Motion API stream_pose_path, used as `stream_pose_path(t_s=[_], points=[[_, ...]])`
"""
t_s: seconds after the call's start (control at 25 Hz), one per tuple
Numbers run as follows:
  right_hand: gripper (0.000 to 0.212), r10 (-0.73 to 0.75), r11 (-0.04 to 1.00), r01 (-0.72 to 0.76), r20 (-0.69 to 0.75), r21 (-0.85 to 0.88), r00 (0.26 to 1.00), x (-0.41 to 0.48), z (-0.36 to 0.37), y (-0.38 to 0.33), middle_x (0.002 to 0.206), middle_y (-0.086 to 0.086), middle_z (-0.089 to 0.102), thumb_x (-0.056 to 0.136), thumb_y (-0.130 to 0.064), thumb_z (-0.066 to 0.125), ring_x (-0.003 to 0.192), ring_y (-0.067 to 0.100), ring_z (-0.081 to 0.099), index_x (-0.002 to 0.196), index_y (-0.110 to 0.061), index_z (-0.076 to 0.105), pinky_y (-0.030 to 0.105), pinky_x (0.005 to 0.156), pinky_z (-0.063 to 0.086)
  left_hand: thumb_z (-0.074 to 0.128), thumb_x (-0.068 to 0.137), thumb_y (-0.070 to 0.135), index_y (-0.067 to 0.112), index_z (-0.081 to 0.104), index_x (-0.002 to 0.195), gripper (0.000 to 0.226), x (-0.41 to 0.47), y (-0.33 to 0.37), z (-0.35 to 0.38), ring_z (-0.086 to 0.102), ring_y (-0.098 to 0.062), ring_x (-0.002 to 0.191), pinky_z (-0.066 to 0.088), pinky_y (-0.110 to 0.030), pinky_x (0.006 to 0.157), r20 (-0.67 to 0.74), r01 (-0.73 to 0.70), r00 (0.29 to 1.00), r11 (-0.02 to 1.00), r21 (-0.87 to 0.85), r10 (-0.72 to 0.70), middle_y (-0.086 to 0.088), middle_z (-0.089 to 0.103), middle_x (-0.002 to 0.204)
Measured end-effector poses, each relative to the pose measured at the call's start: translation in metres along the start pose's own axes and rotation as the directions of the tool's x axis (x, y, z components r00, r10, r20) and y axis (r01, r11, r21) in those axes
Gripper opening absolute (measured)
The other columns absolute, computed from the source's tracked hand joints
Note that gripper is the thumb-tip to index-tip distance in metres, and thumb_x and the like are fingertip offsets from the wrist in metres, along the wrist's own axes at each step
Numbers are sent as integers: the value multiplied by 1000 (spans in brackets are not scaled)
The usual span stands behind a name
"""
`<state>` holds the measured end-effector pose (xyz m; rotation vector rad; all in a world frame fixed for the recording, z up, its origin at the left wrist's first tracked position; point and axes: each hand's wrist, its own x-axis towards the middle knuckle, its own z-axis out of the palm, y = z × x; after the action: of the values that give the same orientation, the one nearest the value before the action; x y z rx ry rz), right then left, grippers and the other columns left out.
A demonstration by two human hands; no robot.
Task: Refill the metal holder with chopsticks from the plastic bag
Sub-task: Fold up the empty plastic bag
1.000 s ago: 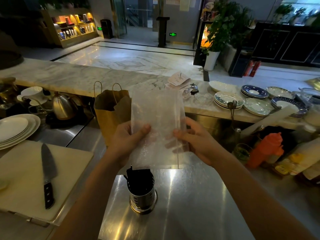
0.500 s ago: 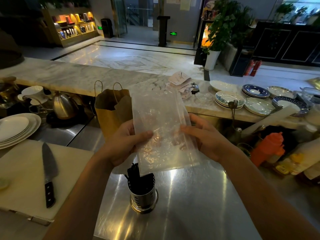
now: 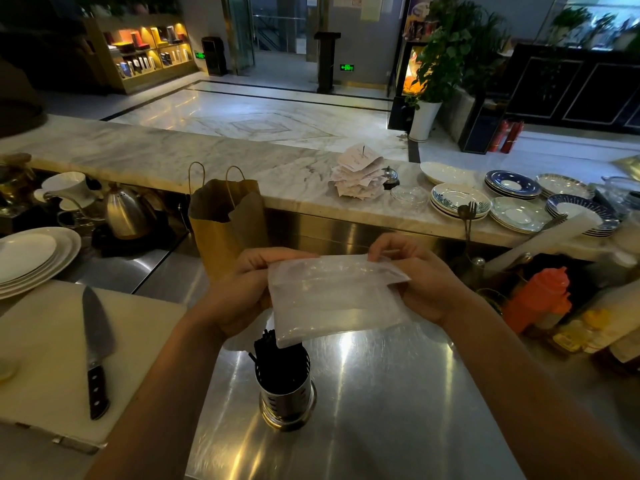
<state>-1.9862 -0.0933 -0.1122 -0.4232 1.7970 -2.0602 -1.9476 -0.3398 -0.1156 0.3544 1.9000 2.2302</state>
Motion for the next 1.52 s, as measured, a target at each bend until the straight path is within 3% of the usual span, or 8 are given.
stream_pose_path(t_s=[0.16,0.32,0.44,0.6,0.72,0.84,1.04,1.52], points=[[56,9,999,-9,-11,-37,1000,1,-3,2,62,1,60,81,21,36,57,12,57,55,-19,66,20,51,47,41,96,4,22,78,91,41,1,-2,-3,69,-21,91,59,-29,68,33,63,998,996,-64,-61,-2,73,100],[58,14,991,-22,-61,-134,998,2,-2,0,64,1,59,77,23,34,65,20,55,50,-19,63,29,57,43,37,86,35,18,73,93,40,0,-2,-5,62,-31,96,55,-43,73,47,129,991,969,-212,-122,-8,65,107],[57,-44,983,22,-121,-180,992,8,2,-3,73,8,59,74,23,35,76,31,52,49,-20,62,36,62,43,53,82,41,24,60,114,36,1,-3,5,61,-31,102,58,-42,72,-37,139,989,982,-128,-145,-7,54,122],[55,-139,971,96,-190,-218,972,9,12,-9,77,5,62,79,21,36,77,28,55,58,-22,65,33,63,47,79,67,22,31,44,133,76,2,-6,11,57,-31,111,60,-40,75,-129,131,983,991,21,-127,-3,44,130],[25,-43,999,45,-210,7,977,7,18,-6,104,9,68,100,-13,43,97,29,66,102,-18,68,39,80,57,79,63,17,24,48,125,70,1,-4,11,59,-29,109,60,-39,73,-215,53,976,997,47,-42,-4,50,125],[56,110,993,-116,-155,-31,982,4,20,-4,123,8,64,78,-62,55,108,27,66,123,-29,56,49,86,56,79,69,11,21,48,119,60,1,-1,13,61,-20,100,59,-27,65,-275,-21,959,985,170,67,0,52,117],[55,14,995,-26,-130,-92,991,0,24,-10,115,7,69,72,-19,75,98,25,71,122,-23,54,43,73,60,80,68,14,24,49,114,57,2,-2,15,64,-17,96,59,-29,68,-270,-73,955,978,196,126,1,56,112],[25,-170,984,157,-165,-89,972,16,30,1,74,5,68,78,17,63,69,16,69,87,-6,61,28,53,56,78,75,8,27,58,99,36,17,-14,11,64,-18,87,58,-33,65,-274,-233,920,953,191,280,10,62,95]])
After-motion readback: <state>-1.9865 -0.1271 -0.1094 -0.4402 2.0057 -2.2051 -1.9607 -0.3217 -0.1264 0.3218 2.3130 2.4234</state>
